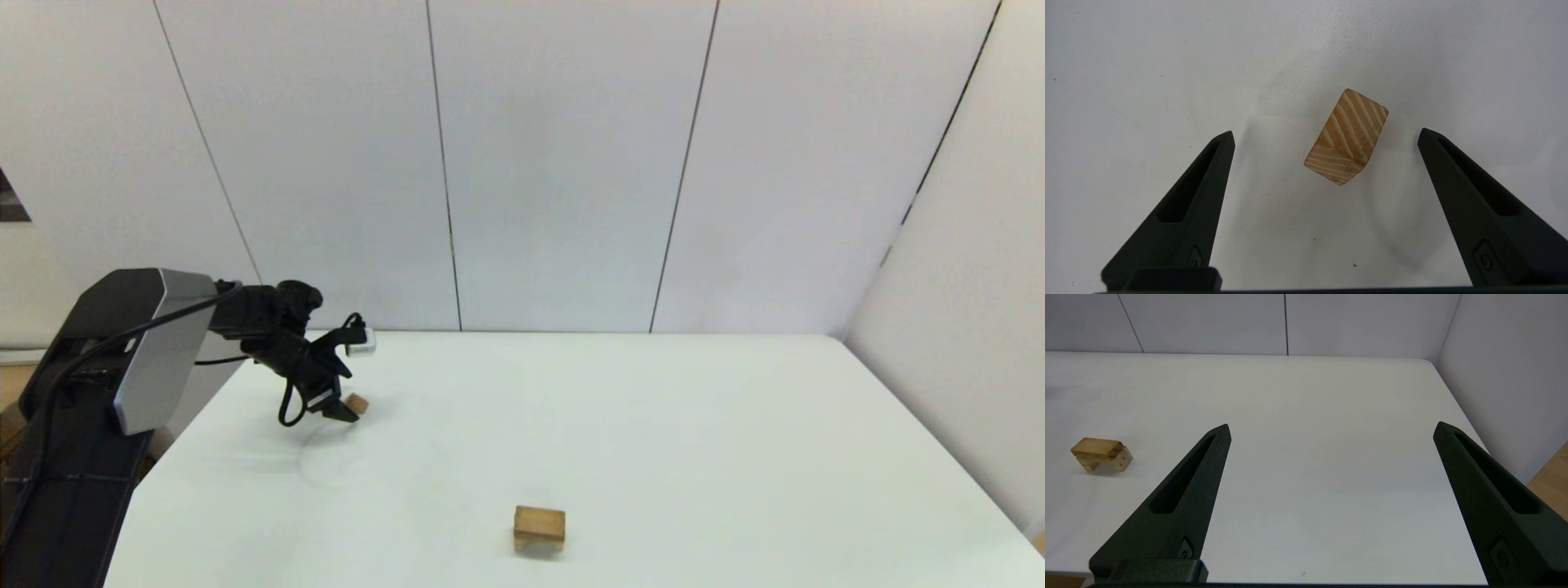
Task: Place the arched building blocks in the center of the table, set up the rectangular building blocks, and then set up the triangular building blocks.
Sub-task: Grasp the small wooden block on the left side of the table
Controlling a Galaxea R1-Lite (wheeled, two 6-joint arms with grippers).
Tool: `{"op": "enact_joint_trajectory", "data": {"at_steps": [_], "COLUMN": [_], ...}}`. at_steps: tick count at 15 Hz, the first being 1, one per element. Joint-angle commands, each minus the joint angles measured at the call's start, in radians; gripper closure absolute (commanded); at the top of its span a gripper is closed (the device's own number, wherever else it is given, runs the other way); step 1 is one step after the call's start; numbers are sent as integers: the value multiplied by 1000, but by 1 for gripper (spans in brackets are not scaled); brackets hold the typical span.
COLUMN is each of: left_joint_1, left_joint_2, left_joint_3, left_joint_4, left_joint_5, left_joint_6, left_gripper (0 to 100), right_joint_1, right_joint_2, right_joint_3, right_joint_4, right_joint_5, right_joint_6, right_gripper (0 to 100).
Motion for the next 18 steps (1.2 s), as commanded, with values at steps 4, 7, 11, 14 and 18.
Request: {"op": "enact_joint_trajectory", "data": {"at_steps": [4,7,11,14,18], "left_joint_1": [2,2,2,4,5], "left_joint_2": [3,3,4,7,1], "left_joint_3": [0,0,0,0,0], "left_joint_4": [11,20,21,23,29], "left_joint_5": [-15,-16,-16,-16,-23], "left_joint_6": [6,6,6,6,6], "left_gripper": [100,100,100,100,100], "right_joint_1": [0,0,0,0,0], "right_joint_2": [0,0,0,0,0], "right_joint_3": [0,0,0,0,0], "right_joint_4": [1,1,1,1,1], "right_joint_5": [0,0,0,0,0], "right_joint_6": [0,0,0,0,0], "right_gripper": [0,0,0,0,0]}}
